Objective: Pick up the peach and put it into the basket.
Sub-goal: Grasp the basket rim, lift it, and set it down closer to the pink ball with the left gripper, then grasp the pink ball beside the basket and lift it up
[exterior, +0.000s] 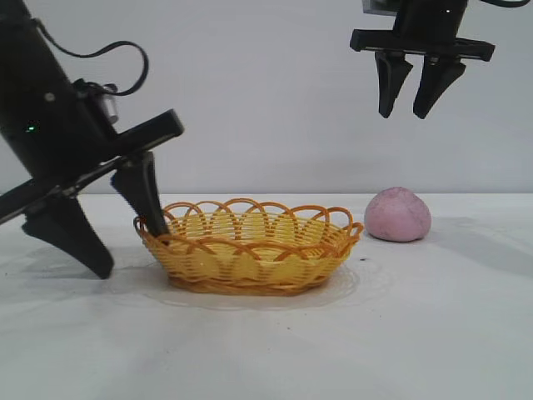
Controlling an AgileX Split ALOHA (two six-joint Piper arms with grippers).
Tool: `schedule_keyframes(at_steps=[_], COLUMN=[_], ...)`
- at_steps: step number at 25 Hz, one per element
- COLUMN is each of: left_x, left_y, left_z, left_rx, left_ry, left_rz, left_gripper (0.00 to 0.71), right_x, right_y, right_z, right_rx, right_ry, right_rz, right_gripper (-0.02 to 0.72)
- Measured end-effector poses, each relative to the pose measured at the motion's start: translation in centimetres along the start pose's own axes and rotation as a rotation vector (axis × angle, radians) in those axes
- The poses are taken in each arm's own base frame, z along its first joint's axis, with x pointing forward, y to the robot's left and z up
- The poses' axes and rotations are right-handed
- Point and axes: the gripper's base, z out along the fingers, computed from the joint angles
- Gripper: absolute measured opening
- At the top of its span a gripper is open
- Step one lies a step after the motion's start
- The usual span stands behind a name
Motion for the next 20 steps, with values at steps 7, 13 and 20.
schedule_keyframes(at_steps=[7,13,20], left_x=[-0.8,-1.9,-2.9], left_y=[-1.0,2.0,5.9], left_z=[-3.5,-5.4,-8.5], left_rx=[0.017,-0.140,-0.429], left_ry=[-0.076,-0.099,-0.134], left_rz=[0.089,0.222,0.267], left_gripper=[0.358,0.358,0.358], right_x=[0.0,-0.1,-0.1], right_y=[0.0,0.0,0.0], right_z=[0.0,0.0,0.0], right_rx=[0.000,0.000,-0.005], right_ry=[-0.005,-0.006,-0.006], right_rz=[0.000,0.000,0.004], right_gripper=[0.356,0.356,0.356])
